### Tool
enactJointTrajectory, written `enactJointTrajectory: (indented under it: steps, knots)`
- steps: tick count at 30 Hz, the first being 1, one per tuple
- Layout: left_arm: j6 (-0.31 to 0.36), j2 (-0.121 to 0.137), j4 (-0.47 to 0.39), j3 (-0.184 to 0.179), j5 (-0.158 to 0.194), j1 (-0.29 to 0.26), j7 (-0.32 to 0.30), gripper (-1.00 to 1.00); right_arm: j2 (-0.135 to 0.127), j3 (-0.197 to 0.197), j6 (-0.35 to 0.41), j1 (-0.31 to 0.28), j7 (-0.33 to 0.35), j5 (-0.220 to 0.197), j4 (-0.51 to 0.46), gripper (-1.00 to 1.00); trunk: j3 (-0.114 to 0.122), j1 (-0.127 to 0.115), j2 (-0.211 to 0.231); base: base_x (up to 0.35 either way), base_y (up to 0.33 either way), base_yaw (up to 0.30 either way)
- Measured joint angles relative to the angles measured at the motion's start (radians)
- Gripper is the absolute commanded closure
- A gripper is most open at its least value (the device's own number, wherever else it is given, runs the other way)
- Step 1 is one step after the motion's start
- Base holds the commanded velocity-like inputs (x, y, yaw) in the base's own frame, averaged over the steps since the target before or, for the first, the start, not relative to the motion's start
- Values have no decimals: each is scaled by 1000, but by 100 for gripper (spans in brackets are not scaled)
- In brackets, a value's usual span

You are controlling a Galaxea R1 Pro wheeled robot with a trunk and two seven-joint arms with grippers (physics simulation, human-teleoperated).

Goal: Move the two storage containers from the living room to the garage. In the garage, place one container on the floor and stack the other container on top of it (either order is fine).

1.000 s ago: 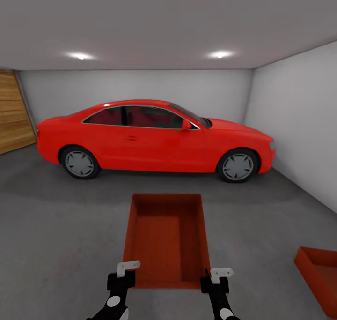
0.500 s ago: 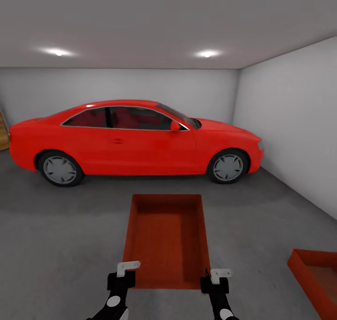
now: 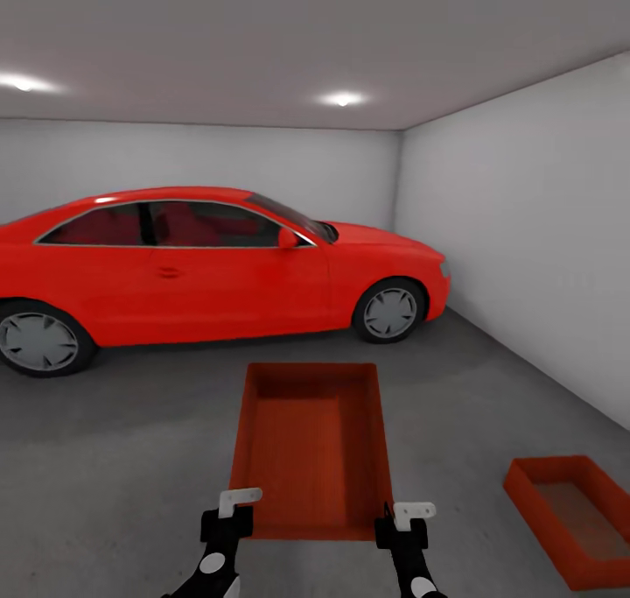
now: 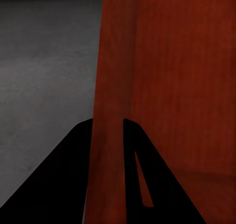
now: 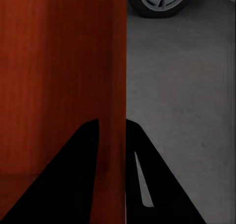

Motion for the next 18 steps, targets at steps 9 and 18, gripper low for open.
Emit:
enactJointTrajectory:
  steps: [9, 18]
  knots:
    - [0, 0, 0, 0, 0, 0, 0, 100, 0, 0, 0, 0, 0, 0, 0, 100, 0, 0, 0, 322, 0, -281]
    - [0, 0, 0, 0, 0, 0, 0, 100, 0, 0, 0, 0, 0, 0, 0, 100, 0, 0, 0, 322, 0, -281]
